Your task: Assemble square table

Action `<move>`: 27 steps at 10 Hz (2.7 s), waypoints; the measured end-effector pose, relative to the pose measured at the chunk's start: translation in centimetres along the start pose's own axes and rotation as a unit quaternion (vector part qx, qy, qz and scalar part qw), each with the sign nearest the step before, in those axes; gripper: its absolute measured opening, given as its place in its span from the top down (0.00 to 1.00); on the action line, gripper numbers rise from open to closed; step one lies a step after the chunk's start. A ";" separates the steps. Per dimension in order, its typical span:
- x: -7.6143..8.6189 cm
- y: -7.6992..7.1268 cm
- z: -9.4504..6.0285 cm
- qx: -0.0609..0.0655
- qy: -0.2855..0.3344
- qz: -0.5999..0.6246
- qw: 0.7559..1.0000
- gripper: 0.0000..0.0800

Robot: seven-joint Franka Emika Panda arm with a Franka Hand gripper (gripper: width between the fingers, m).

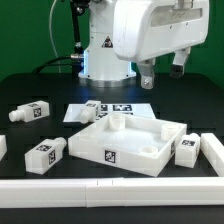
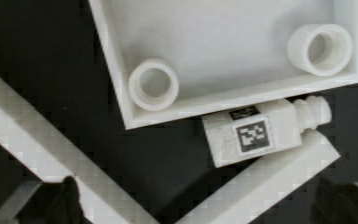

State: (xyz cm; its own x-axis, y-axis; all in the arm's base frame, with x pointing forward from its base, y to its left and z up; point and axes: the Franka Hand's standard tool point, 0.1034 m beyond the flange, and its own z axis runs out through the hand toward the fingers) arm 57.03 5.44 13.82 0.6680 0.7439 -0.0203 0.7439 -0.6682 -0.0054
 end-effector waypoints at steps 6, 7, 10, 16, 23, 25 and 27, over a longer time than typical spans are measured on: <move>-0.1 -0.1 0.2 0.002 -0.002 0.005 1.000 0.19; -0.1 -0.1 0.2 0.003 -0.003 0.005 1.000 0.19; -0.1 -0.1 0.3 0.005 -0.002 0.015 1.000 0.19; 1.0 -0.3 3.9 -0.008 0.081 0.163 0.983 0.19; 3.0 -1.6 4.9 0.027 0.075 0.359 0.930 0.19; 2.9 -1.3 5.0 0.024 0.081 0.349 0.933 0.19; 2.9 -1.6 5.2 0.028 0.075 0.367 0.927 0.19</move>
Offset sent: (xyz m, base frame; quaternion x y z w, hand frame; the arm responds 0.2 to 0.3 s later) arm 0.0000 0.0000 0.0000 0.0000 0.0000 0.0000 1.0000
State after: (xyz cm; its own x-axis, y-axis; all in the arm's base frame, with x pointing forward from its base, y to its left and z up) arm 57.69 8.60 8.60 0.9918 0.0790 0.1007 0.0889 -0.9912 -0.0983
